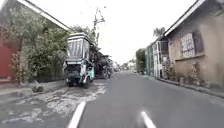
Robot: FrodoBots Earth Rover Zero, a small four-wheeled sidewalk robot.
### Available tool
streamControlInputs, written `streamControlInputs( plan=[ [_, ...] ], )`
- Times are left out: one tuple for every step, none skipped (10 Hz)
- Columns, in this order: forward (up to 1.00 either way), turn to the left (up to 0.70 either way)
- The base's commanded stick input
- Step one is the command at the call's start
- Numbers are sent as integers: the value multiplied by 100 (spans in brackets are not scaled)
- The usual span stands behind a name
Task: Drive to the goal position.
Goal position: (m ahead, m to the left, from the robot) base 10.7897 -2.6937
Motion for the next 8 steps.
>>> streamControlInputs(
  plan=[
    [70,-22],
    [70,-26],
    [70,-31],
    [70,-35],
    [70,-35],
    [70,-35],
    [70,-35],
    [70,-35]
  ],
)
